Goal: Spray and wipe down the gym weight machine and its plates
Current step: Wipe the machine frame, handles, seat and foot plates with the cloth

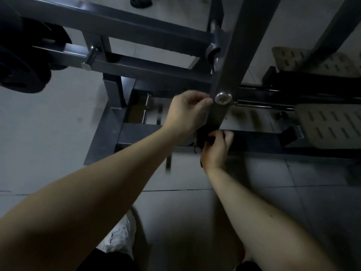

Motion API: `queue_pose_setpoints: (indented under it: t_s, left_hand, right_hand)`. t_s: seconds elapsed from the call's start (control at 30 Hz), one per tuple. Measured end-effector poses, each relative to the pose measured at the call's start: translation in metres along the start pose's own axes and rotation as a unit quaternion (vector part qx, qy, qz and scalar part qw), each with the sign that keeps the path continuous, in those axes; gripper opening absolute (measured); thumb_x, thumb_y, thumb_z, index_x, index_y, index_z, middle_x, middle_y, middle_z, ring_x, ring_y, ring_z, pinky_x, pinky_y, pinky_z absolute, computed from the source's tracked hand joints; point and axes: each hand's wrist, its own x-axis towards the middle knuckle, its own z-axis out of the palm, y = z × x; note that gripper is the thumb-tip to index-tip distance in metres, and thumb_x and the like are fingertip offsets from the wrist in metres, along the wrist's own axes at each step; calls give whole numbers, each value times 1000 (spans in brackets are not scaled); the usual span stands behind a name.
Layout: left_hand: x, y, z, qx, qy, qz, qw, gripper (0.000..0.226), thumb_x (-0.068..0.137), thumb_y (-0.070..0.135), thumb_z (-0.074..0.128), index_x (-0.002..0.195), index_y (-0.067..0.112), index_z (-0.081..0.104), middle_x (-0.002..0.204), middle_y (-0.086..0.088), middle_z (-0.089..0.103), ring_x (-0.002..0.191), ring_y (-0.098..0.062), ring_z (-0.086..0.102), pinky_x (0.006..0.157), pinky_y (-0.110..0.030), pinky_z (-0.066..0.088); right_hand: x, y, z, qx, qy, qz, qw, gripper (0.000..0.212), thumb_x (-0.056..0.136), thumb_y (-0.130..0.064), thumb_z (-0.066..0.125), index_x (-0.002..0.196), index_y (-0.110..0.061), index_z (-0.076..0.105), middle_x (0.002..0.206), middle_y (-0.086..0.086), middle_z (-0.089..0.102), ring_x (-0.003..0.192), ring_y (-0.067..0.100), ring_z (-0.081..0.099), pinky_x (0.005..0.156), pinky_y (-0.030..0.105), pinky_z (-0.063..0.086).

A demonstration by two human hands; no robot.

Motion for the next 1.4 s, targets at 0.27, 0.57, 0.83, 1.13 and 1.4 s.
queue_pose_setpoints:
  t_s: [0.27,0.57,0.83,1.13,1.4]
  left_hand:
    - [16,-30,-6,-8,-59,-31,998,13,96,16,69,106,8,72,94,3,71,81,2,67,74,-13,53]
    - [24,-55,-8,8,-100,-61,993,14,95,24,70,107,17,70,104,5,71,97,-5,67,89,-26,57]
    - [-28,-117,-20,26,-108,-262,959,25,102,31,59,115,11,66,104,-4,70,98,-17,68,75,-22,51]
    - [-42,-94,-17,-135,-33,-275,951,32,98,19,66,129,9,61,115,-12,71,95,-24,72,68,-24,60]
    - [-2,-71,-10,17,91,-70,993,44,95,23,68,135,22,50,129,3,61,120,-12,57,103,-37,50]
  right_hand:
    - [6,-31,8,89,62,51,993,34,79,10,71,94,-17,60,121,7,49,107,17,57,95,9,45]
    - [-7,18,41,48,-53,216,974,24,85,-5,67,105,-15,58,121,17,55,111,32,56,96,37,50]
    - [-19,-7,14,174,-134,286,933,26,94,-5,67,101,-30,72,113,-5,66,102,12,63,80,26,53]
    - [-12,-38,-23,224,-180,224,931,42,100,0,54,134,-25,58,127,-5,66,119,16,63,102,45,55]
    - [13,-50,-24,114,-31,94,989,69,93,-3,66,153,-18,36,134,2,46,101,1,63,96,40,58]
